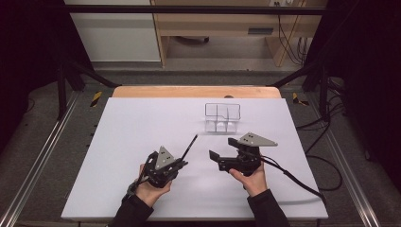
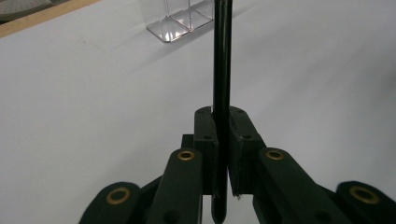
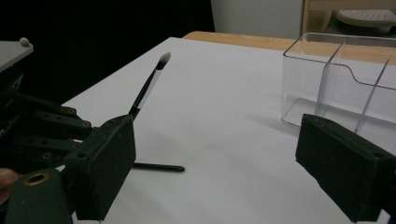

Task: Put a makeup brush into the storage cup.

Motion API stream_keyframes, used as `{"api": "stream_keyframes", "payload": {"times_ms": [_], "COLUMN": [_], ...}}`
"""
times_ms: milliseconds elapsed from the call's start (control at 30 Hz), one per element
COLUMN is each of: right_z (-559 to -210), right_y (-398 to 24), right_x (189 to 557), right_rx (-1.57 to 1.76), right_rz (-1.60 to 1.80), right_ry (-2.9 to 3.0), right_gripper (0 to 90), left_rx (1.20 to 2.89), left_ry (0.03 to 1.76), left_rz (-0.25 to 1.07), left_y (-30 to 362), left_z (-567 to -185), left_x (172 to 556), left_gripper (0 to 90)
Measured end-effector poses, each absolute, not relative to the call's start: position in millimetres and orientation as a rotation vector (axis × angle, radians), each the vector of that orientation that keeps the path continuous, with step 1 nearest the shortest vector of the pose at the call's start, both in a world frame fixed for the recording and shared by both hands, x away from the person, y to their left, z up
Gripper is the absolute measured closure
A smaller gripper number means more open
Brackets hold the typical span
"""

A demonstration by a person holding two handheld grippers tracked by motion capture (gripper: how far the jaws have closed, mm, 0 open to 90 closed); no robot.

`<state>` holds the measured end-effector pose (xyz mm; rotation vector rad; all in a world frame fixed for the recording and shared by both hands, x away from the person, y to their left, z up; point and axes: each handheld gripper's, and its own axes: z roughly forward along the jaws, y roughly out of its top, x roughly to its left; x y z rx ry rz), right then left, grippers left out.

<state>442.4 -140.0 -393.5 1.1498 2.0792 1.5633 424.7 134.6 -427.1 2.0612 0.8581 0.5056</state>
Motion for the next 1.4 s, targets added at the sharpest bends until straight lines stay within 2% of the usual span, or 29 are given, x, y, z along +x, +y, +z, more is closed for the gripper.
{"api": "stream_keyframes", "payload": {"times_ms": [500, 1400], "right_z": [-390.1, -386.9], "right_y": [-126.5, -115.1], "right_x": [447.6, 455.0], "right_rx": [1.199, 1.263], "right_rz": [1.634, 1.739], "right_ry": [2.027, 1.998], "right_gripper": [15.4, 27.0], "left_rx": [1.998, 1.957], "left_ry": [0.916, 0.914], "left_rz": [0.481, 0.498], "left_y": [135.1, 104.6], "left_z": [-423.1, -418.2], "left_x": [435.7, 436.9], "left_gripper": [83.1, 83.1]}}
